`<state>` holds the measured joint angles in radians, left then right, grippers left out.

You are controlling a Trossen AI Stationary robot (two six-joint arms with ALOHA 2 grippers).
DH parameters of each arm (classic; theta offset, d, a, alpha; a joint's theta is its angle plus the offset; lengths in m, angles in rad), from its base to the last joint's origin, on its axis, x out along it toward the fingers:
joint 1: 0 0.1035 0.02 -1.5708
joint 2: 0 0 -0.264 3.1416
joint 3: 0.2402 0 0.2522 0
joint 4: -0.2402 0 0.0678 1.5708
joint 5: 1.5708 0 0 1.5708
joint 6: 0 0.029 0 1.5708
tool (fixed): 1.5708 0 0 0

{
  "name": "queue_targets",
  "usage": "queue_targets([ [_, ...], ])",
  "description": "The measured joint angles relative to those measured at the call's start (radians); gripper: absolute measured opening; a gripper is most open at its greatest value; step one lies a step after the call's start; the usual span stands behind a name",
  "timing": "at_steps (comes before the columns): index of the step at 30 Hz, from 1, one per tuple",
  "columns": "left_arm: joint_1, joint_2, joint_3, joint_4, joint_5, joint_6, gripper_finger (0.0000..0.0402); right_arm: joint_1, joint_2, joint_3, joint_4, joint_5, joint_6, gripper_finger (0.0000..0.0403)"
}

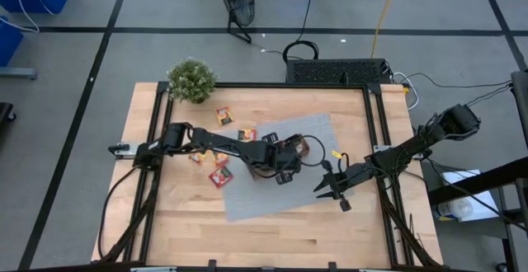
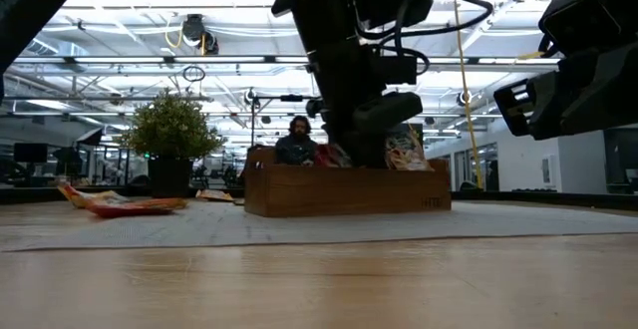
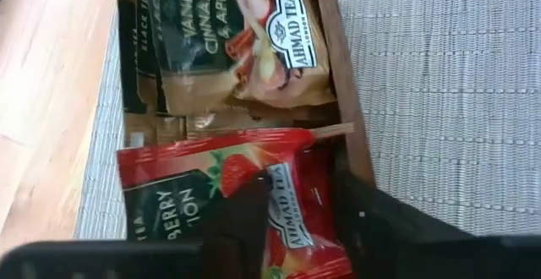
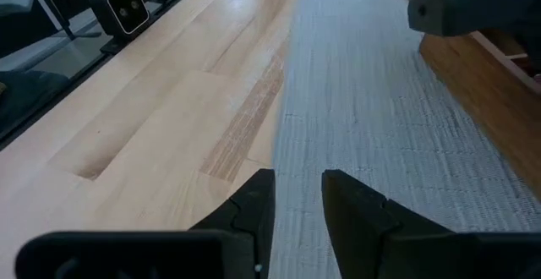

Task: Pick & Place Tea
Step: Put the red tea bag into the middle section of the wooden organizer

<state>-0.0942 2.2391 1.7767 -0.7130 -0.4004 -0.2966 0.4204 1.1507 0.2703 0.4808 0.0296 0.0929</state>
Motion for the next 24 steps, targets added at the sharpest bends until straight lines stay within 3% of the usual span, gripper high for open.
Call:
queue_targets([
  [5,-0.011,-0.013,0.0,-0.008,0.01,0.008,0.0191,0.0,0.0,0.0,0.0,0.0,0.0,0.0091],
  [10,-0.026,-0.048,-0.002,-0.025,0.019,0.007,0.0217,0.0,0.0,0.0,0.0,0.0,0.0,0.0091],
  [24,-0.045,-0.077,-0.002,-0.034,0.014,0.006,0.0203,0.0,0.0,0.0,0.0,0.0,0.0,0.0091],
])
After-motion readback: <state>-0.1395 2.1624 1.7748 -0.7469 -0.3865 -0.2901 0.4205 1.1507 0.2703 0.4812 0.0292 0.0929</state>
